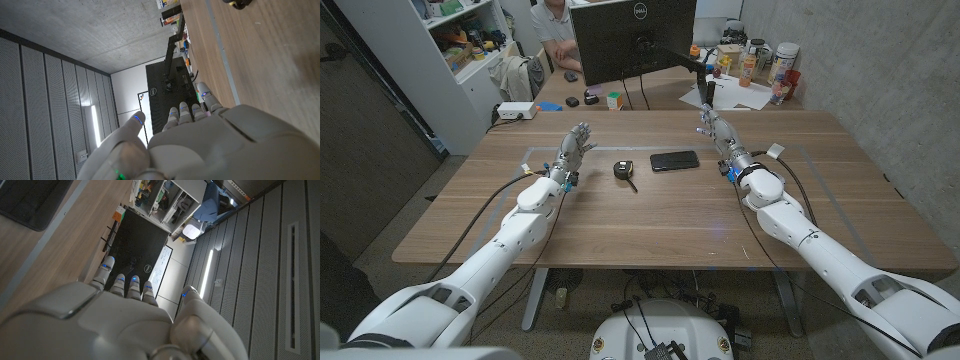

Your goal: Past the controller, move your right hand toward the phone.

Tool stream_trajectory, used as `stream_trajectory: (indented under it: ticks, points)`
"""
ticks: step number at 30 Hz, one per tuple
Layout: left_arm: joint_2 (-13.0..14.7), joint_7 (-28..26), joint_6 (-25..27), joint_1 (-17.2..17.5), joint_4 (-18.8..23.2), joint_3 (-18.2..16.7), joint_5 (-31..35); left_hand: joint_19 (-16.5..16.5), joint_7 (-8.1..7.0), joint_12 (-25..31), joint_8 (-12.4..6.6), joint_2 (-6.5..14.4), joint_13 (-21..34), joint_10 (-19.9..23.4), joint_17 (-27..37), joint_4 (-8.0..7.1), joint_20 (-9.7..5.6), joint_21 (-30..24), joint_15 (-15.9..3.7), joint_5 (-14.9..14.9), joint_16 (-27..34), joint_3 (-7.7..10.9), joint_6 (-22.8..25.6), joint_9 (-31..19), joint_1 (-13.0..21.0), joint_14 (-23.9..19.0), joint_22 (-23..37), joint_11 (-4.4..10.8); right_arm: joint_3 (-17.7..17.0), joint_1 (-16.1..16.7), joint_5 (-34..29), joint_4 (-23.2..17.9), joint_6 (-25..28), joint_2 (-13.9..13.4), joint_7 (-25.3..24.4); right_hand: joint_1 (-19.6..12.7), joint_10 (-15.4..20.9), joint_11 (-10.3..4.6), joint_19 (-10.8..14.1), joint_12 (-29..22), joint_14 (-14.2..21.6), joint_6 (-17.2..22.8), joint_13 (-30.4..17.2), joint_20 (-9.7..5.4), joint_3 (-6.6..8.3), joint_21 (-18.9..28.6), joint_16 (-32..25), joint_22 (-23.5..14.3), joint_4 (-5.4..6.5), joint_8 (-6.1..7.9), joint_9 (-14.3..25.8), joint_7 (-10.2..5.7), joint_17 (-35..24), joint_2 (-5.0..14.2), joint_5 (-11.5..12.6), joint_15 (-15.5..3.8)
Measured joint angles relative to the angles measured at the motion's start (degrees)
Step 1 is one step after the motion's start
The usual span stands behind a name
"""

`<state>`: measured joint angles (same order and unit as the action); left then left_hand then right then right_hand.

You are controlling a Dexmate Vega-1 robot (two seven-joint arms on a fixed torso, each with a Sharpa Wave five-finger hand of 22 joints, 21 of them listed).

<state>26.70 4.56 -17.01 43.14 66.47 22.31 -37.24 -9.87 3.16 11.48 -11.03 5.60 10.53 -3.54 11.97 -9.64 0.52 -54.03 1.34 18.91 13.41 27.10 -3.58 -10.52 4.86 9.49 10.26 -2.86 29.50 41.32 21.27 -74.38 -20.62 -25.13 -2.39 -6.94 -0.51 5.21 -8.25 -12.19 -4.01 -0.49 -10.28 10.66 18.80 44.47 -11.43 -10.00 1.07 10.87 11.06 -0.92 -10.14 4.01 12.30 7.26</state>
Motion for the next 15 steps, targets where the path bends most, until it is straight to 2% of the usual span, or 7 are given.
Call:
stream_trajectory:
  ticks: [2, 4, 9, 13, 15]
  points:
    - [0.0, 0.1, 0.0, -0.2, -0.3, 0.0, 0.0, 0.0, 0.00, 0.0, 0.00, 0.0, 0.0, 0.0, 0.0, 0.00, 0.00, 0.0, 0.00, 0.0, 0.0, 0.00, 0.0, 0.0, 0.0, 0.0, 0.0, 0.00, 0.0, 0.0, -2.9, 0.0, 0.7, 0.0, -1.8, -0.8, 0.0, 0.00, -0.2, 0.0, -0.2, 0.1, 0.0, 0.24, 0.18, -0.3, 0.0, 0.0, -0.59, 0.00, 0.0, -0.12, 0.0, -0.08, -0.2, -0.20]
    - [-0.1, 0.1, 0.0, -0.3, -0.5, 0.1, 0.0, 0.0, 0.00, 0.0, 0.00, 0.0, 0.0, 0.0, 0.0, 0.00, 0.00, 0.0, 0.00, 0.0, 0.0, 0.00, 0.0, 0.0, 0.0, 0.0, 0.0, 0.00, 1.7, -0.5, -5.7, -1.7, 1.6, -0.5, -3.5, -1.4, 0.1, -0.12, -0.6, 0.0, -0.2, 0.8, 0.0, 0.63, 0.27, -0.8, 0.2, 0.0, -1.33, 0.40, 0.0, -0.83, 0.0, -0.22, -0.4, -0.20]
    - [-0.3, 0.2, 0.0, -0.5, -0.9, 0.1, 0.1, 0.0, 0.00, 0.0, 0.00, 0.0, 0.0, 0.0, 0.0, 0.00, 0.00, 0.0, 0.00, 0.0, 0.0, 0.00, 0.0, 0.0, 0.0, 0.0, 0.0, 0.00, 3.2, -0.7, -12.5, -4.0, 4.6, -1.3, -7.6, -2.0, 0.6, -0.62, -0.9, 0.0, -0.2, 2.0, 0.0, 0.86, 0.41, -1.5, 0.2, 0.0, -1.94, 0.88, 0.0, -1.56, 0.0, -0.09, -0.7, -0.20]
    - [-0.3, 0.3, 0.0, -0.6, -1.0, 0.2, 0.1, 0.0, 0.00, 0.0, 0.00, 0.0, 0.0, 0.0, 0.0, 0.00, 0.00, 0.0, 0.00, 0.0, 0.0, 0.00, 0.0, 0.0, 0.0, 0.0, 0.0, 0.00, 4.6, -0.8, -19.0, -6.2, 8.4, -2.1, -10.9, -2.3, 0.9, -0.93, -1.2, 0.0, -0.2, 2.6, 0.0, 1.23, 0.45, -1.7, 0.2, 0.0, -2.24, 0.88, 0.0, -1.96, 0.0, 0.20, -0.9, -0.23]
    - [-0.3, 0.4, 0.0, -0.7, -1.0, 0.2, 0.2, 0.0, 0.00, 0.0, 0.00, 0.0, 0.0, 0.0, 0.0, 0.00, 0.00, 0.0, 0.00, 0.0, 0.0, 0.00, 0.0, 0.0, 0.0, 0.0, 0.0, 0.00, 5.7, -0.9, -22.4, -8.0, 10.8, -2.7, -12.6, -2.5, 1.3, -1.25, -1.2, 0.0, 0.2, 2.8, 0.0, 1.23, 0.57, -1.9, 0.2, 0.0, -2.75, 0.89, 0.0, -2.14, 0.0, 0.03, -1.1, -0.62]
